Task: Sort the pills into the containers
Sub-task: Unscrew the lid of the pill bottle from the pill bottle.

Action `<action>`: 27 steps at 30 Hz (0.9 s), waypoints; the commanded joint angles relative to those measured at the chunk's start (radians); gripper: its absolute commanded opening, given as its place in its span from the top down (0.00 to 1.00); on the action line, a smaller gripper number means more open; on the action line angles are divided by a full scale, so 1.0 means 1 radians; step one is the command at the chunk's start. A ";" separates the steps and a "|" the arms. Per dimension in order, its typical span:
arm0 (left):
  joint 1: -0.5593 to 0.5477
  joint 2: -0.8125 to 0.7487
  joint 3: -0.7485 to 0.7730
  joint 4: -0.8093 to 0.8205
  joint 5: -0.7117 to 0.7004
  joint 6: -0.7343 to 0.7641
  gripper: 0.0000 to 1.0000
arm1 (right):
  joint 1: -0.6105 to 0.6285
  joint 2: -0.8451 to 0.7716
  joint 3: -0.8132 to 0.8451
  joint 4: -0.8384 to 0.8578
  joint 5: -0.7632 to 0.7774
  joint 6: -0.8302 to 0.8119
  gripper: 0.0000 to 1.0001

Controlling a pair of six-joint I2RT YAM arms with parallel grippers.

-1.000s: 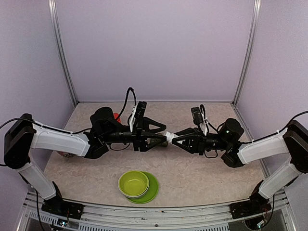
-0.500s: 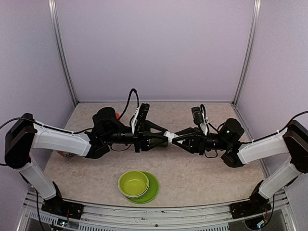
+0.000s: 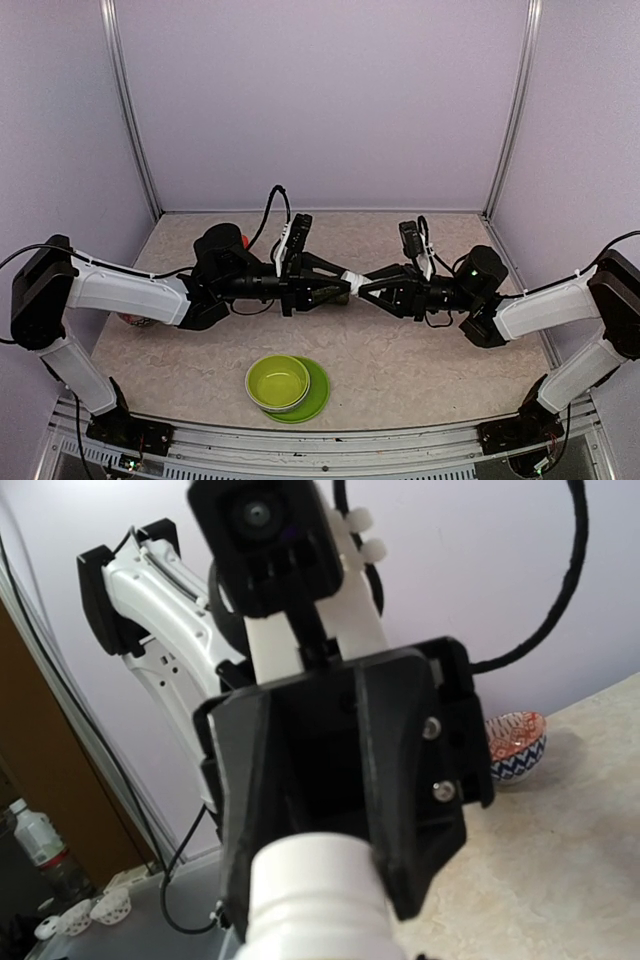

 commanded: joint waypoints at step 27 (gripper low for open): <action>-0.055 -0.024 0.006 0.047 -0.170 -0.156 0.01 | 0.001 -0.029 0.012 -0.031 0.040 -0.069 0.78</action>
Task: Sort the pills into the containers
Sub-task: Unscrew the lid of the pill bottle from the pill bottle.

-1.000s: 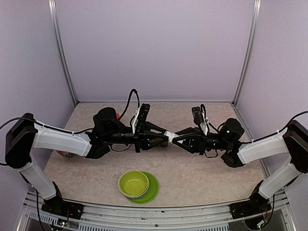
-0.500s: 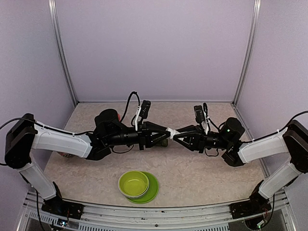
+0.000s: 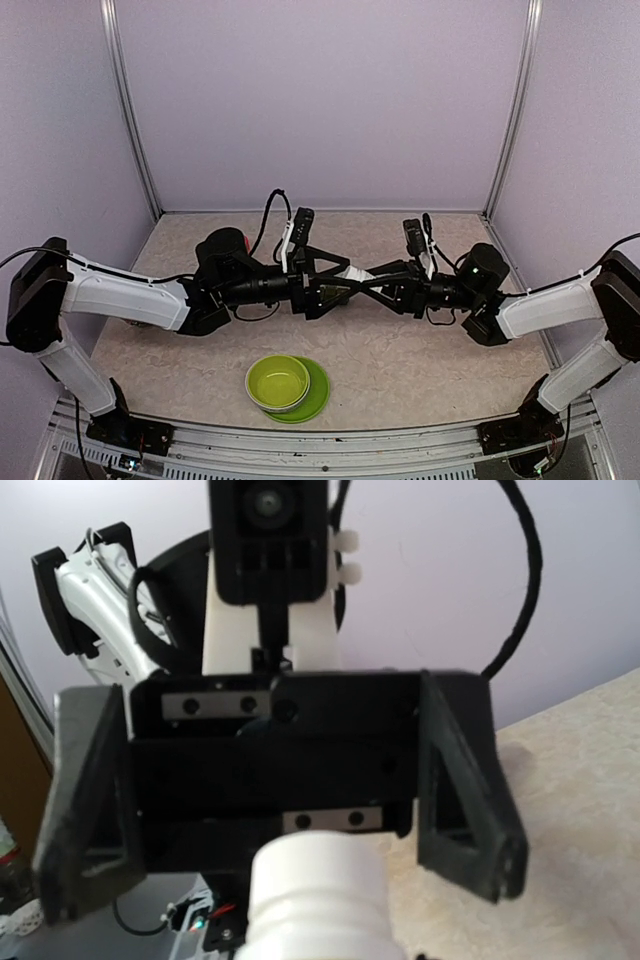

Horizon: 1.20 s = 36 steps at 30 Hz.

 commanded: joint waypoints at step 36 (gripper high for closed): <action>0.014 0.041 -0.052 0.232 0.127 0.051 0.35 | 0.022 0.063 -0.010 0.169 0.102 0.113 0.78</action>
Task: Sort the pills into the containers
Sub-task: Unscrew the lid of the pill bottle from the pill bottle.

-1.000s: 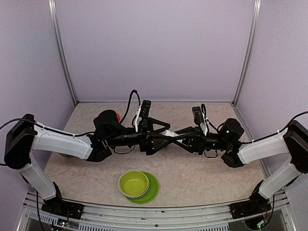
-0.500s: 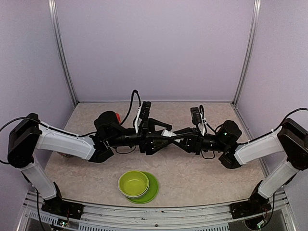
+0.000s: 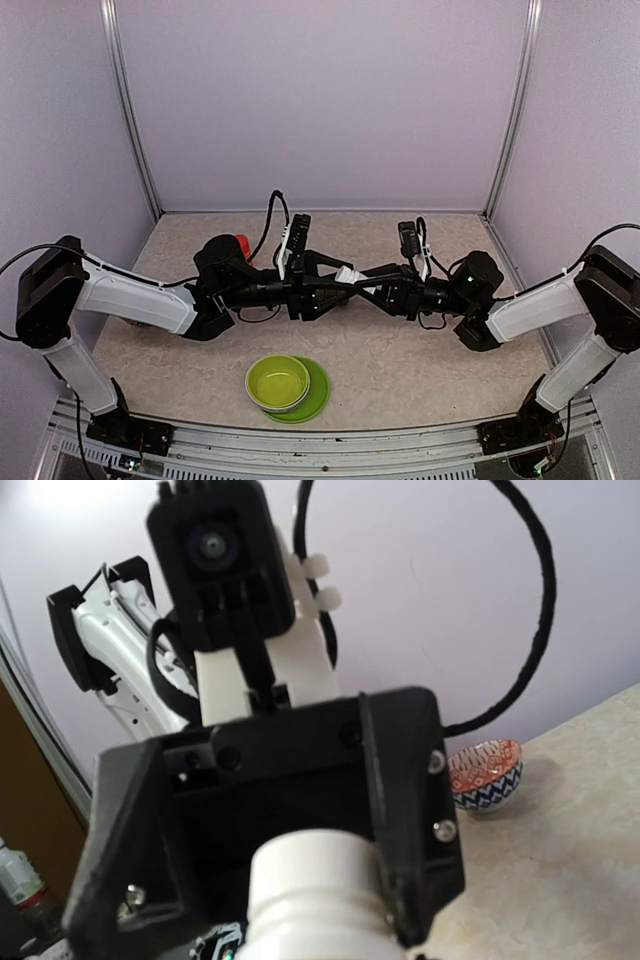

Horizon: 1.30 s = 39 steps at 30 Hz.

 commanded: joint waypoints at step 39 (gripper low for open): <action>0.032 -0.157 -0.092 -0.150 -0.254 -0.022 0.80 | -0.043 -0.036 -0.043 0.027 0.009 -0.027 0.78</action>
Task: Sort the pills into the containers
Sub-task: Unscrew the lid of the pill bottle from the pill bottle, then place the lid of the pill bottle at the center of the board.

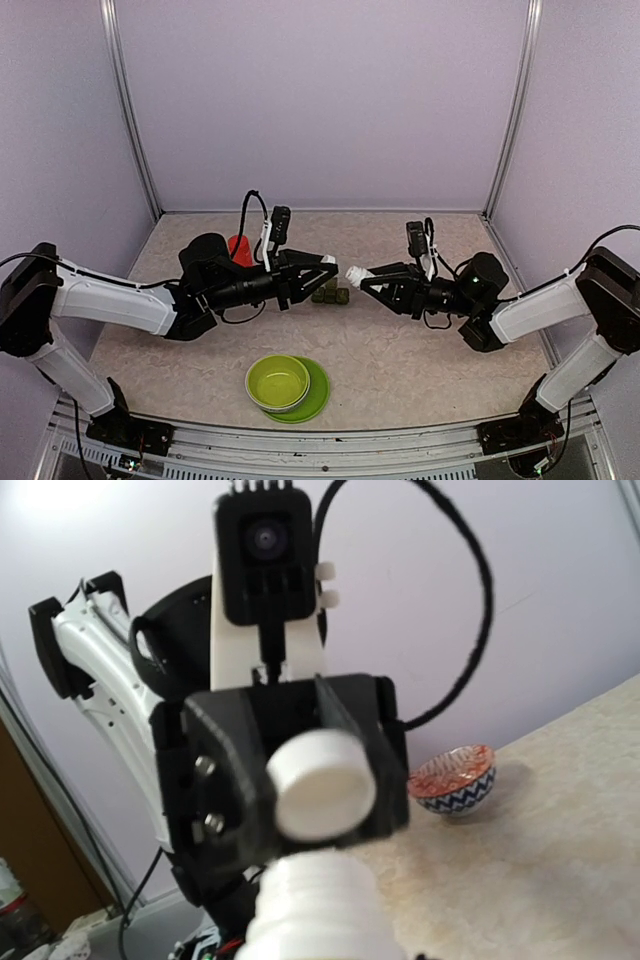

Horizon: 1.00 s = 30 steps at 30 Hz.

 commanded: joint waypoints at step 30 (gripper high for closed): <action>0.093 0.100 -0.165 -0.303 -0.414 0.162 0.78 | -0.030 -0.150 -0.036 -0.127 0.024 -0.089 0.78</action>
